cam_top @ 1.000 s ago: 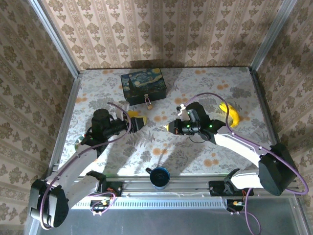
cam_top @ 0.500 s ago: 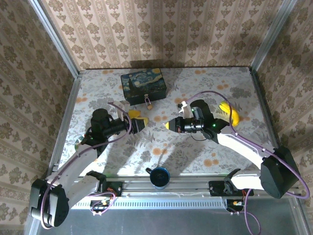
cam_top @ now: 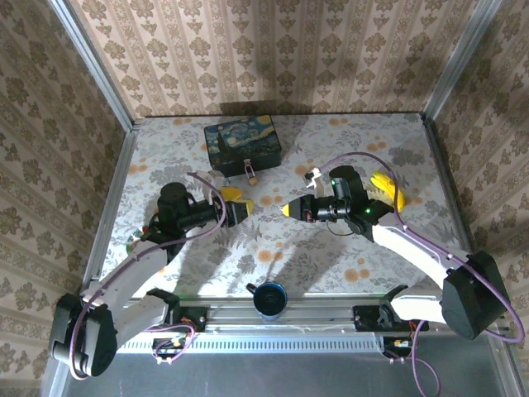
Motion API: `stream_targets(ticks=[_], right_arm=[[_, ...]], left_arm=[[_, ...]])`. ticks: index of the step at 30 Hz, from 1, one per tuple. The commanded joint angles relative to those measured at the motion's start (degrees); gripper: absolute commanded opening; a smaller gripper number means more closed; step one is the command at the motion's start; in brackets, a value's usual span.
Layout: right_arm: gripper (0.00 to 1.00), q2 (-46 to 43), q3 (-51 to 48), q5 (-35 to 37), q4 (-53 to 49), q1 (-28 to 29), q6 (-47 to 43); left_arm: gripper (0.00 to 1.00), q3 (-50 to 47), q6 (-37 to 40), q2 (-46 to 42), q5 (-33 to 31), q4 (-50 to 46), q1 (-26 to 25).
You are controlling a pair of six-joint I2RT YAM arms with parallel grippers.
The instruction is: Unlock a padlock with a key
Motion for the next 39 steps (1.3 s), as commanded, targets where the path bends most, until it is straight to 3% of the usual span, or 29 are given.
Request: stream_targets(ticks=[1,13,26,33,39], right_arm=[[0.0,-1.36,-0.92,-3.42,1.83,-0.12,-1.1],[0.0,-1.74,-0.92,-6.17,3.47,-0.12,-1.28],[0.0,-1.83,-1.46,-6.08,4.7,0.57,-0.28],[0.0,-1.4,-1.56,-6.09,5.56,0.84,0.06],[0.0,-0.87,-1.55,-6.08,5.82,1.02,0.17]], left_arm=[[0.81,0.81,0.76,-0.5,1.07,0.54,-0.84],[0.75,1.9,3.23,1.23,2.22,-0.25,-6.2],[0.56,4.01,-1.67,9.71,1.49,7.33,-9.4],[0.5,5.11,-2.4,11.71,2.19,8.84,-10.25],[0.38,5.45,-2.94,12.75,2.35,9.91,-10.58]])
